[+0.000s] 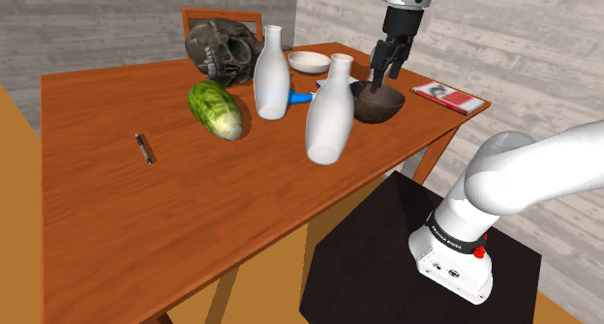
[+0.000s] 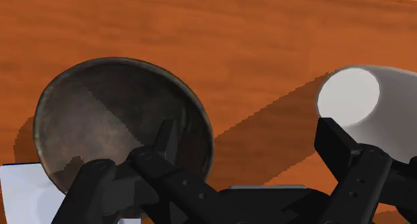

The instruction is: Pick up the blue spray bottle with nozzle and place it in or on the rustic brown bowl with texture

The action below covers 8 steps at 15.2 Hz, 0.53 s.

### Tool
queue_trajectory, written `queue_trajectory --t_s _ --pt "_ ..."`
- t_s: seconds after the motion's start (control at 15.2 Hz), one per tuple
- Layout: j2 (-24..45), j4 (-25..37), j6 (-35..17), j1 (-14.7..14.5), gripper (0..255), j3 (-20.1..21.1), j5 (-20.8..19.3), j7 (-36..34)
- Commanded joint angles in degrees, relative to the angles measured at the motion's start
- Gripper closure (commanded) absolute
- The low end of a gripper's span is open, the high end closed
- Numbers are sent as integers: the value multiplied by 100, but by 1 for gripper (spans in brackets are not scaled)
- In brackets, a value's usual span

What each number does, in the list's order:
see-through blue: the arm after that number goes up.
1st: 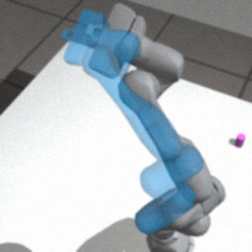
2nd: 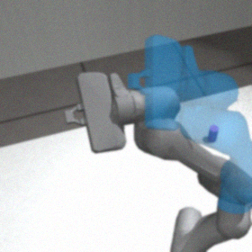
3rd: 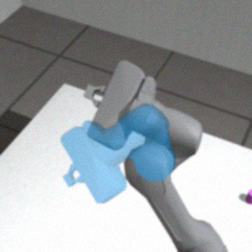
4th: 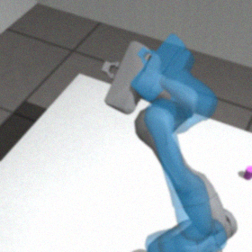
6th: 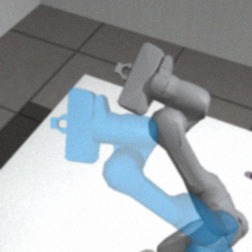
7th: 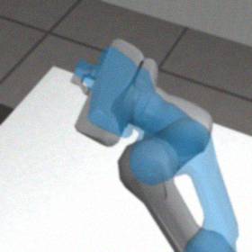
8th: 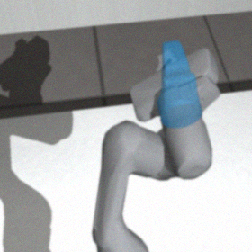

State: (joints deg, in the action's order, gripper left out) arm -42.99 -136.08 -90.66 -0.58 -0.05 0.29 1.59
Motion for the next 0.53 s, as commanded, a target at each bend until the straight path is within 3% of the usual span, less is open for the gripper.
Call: queue_trajectory --t_s 0.0,0.46 --pt "0 0 0 0 0 0 0 0" --pt "1370 379 -1092 -197 0 -414 -157 1133"
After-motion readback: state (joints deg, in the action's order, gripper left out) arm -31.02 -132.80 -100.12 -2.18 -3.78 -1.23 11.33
